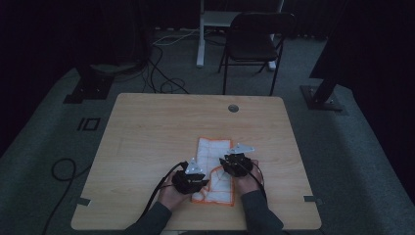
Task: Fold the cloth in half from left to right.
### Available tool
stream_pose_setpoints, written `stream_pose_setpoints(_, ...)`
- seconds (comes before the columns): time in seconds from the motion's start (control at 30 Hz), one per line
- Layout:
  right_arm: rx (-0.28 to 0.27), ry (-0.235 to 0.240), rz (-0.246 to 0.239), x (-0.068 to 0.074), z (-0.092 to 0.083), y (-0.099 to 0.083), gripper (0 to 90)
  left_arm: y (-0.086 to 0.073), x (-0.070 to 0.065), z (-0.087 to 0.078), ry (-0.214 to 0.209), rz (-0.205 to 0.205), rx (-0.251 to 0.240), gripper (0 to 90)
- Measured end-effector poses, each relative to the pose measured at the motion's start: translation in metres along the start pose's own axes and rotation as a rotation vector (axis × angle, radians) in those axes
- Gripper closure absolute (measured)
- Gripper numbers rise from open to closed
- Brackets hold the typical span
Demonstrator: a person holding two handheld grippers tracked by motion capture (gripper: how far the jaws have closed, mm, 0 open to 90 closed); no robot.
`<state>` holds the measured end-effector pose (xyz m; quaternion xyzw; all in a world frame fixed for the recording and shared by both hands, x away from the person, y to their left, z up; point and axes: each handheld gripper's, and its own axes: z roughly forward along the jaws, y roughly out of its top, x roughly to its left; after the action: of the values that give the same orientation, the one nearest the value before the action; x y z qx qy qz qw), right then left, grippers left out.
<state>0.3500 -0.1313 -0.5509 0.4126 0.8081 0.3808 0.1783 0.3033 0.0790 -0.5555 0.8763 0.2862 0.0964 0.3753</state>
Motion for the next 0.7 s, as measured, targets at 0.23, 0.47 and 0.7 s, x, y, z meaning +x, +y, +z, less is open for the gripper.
stream_pose_setpoints(0.23, 0.026, 0.030, -0.020, 0.009, 0.008, 0.003, 69.0, 0.003, -0.002, 0.000, -0.003, 0.010, -0.009, 71.3)
stream_pose_setpoints(0.47, 0.049, 0.042, -0.042, 0.010, -0.001, -0.003, 68.8, 0.002, 0.001, -0.001, 0.009, 0.003, -0.012, 71.0)
stream_pose_setpoints(0.7, 0.064, 0.045, -0.042, 0.007, -0.010, -0.012, 67.7, 0.000, 0.005, 0.001, 0.014, -0.005, 0.005, 70.5)
